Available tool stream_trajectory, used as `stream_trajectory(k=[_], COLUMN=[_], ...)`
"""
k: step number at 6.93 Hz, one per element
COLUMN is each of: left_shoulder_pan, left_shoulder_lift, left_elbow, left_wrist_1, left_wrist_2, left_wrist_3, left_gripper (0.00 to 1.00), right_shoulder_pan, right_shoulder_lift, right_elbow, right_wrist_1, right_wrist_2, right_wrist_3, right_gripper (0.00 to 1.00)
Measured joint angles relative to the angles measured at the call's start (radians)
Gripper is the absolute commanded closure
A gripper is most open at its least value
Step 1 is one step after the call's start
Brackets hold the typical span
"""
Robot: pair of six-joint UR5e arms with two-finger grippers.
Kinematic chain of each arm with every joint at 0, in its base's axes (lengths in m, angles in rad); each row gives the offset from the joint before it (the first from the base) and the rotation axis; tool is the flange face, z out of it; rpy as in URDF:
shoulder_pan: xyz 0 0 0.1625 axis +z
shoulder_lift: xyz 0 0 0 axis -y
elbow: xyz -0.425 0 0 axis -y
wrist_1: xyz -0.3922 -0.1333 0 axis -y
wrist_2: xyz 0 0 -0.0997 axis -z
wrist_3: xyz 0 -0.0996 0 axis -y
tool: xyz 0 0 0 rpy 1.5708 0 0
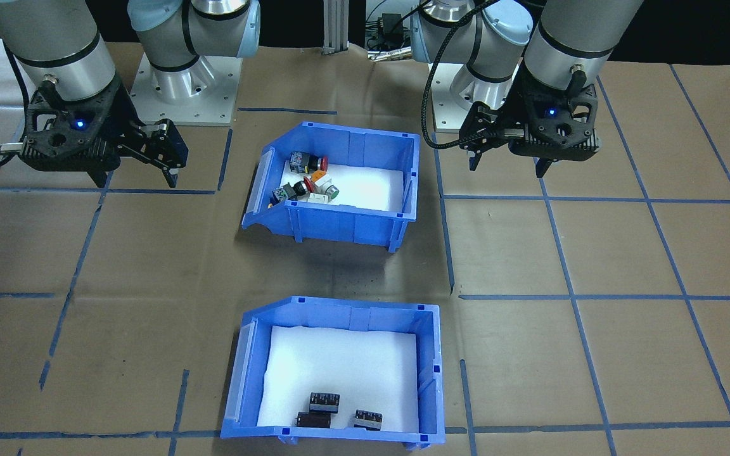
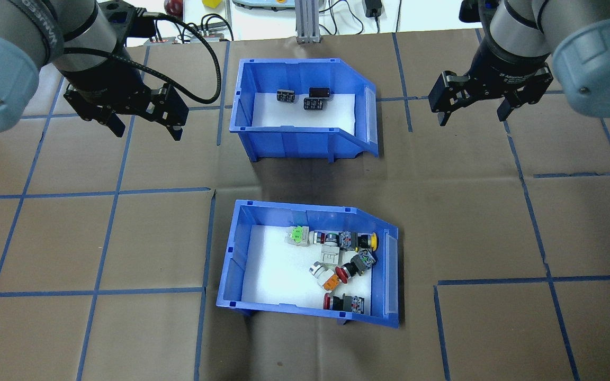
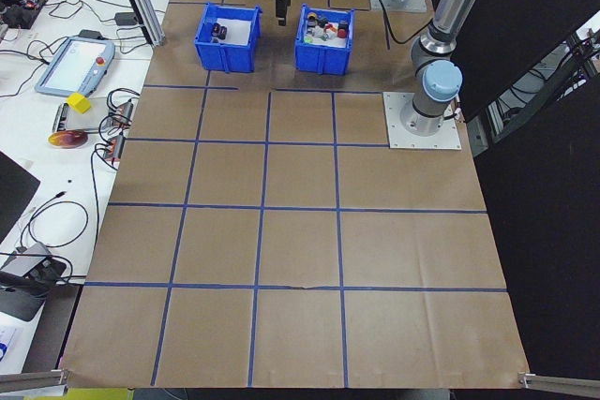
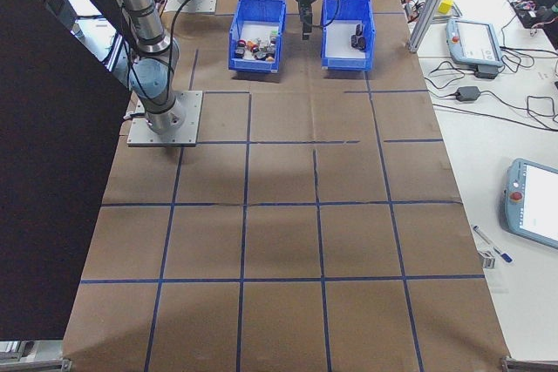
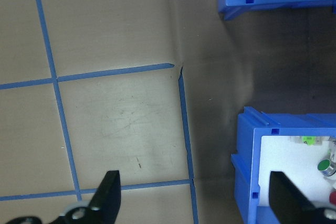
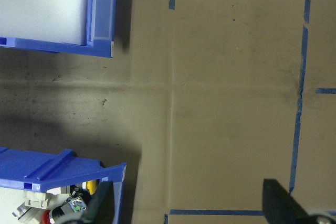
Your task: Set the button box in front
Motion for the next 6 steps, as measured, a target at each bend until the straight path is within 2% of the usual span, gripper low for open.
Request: stream_trajectory(k=[4, 6], left_shoulder_pan=[0.000, 0.000], left_shoulder_lift=[0.001, 0.004], left_elbow=[0.004, 0.005], left_wrist_1=[-0.003, -0.024], left_wrist_2=[0.006, 0.009], left_wrist_3=[0.004, -0.029], left_gripper=[0.01, 0.01], right_shoulder_pan=[0.000, 0.003], right_shoulder_lift=[-0.010, -0.021], right_elbow=[-0.003, -0.005], right_wrist_1=[0.009, 0.012], right_wrist_2=[0.006, 0.010], right_wrist_3=[-0.004, -0.072], right_gripper=[0.00, 0.00])
